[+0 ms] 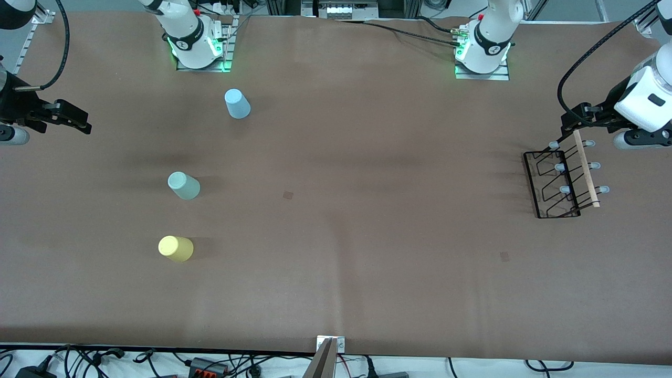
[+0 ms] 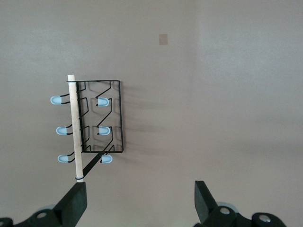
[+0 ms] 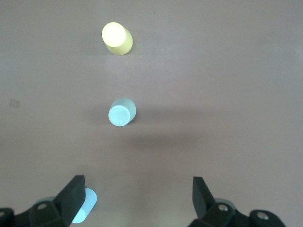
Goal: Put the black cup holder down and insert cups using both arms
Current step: 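Grasp the wire rack with the left gripper while the right gripper moves out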
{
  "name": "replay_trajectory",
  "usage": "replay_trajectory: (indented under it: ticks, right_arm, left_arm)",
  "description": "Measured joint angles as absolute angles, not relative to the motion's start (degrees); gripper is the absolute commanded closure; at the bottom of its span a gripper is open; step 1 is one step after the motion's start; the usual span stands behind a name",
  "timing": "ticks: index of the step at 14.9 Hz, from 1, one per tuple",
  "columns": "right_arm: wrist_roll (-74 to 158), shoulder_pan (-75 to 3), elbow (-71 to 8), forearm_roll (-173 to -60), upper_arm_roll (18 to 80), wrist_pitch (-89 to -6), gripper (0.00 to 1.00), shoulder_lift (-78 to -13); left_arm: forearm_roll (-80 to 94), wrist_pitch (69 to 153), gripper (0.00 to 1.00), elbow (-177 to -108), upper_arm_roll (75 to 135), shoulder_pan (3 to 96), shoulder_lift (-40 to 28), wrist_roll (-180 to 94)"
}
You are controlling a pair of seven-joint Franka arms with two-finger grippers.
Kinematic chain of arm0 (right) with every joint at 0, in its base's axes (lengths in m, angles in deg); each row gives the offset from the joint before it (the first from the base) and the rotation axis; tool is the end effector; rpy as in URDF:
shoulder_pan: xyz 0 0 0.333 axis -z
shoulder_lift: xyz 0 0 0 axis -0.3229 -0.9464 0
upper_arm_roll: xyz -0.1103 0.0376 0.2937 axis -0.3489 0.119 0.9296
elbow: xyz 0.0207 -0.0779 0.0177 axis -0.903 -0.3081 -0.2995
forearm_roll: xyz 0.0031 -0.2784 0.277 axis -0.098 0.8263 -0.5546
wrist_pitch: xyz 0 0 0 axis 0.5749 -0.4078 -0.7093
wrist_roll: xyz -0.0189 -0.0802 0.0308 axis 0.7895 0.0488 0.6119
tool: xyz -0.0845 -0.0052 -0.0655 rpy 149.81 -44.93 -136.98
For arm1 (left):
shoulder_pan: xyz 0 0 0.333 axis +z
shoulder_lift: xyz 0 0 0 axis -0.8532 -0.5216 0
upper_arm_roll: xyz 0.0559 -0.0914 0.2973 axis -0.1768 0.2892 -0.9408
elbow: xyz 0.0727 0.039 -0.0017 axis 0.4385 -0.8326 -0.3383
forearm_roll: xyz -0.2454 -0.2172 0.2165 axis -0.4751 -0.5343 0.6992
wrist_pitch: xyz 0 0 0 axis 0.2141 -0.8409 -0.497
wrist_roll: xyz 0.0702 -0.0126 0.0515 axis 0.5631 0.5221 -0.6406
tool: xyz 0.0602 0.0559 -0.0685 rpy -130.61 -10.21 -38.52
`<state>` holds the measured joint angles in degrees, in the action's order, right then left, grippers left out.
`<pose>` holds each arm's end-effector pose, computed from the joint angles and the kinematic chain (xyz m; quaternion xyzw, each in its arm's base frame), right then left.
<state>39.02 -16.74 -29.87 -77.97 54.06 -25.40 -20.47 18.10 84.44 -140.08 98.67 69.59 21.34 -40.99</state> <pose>0.5485 -0.0256 0.5799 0.9996 -0.0017 -0.0258 0.0128 0.5429 -0.0074 0.5837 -0.9984 -0.0304 0.0406 0.0249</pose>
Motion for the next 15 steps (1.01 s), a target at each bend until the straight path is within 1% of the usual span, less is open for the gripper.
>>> replay_trajectory:
  ticks: [7, 11, 13, 15]
  right_arm:
    - [39.0, -16.7, -29.9, -78.0, 54.1, -25.4, 0.0, -20.5]
    - [39.0, -16.7, -29.9, -78.0, 54.1, -25.4, 0.0, -20.5]
    - [39.0, -16.7, -29.9, -78.0, 54.1, -25.4, 0.0, -20.5]
    - [39.0, -16.7, -29.9, -78.0, 54.1, -25.4, 0.0, -20.5]
  left_arm:
    - [18.1, 84.5, 0.0, -140.3, 98.6, 69.7, 21.1, -41.0]
    - [18.1, 85.1, 0.0, -141.3, 98.3, 71.0, 19.4, -40.9]
    - [18.1, 87.5, 0.0, -143.3, 98.2, 72.0, 18.6, -40.8]
    - [18.3, 92.3, 0.0, -146.9, 98.2, 73.8, 18.2, -39.3]
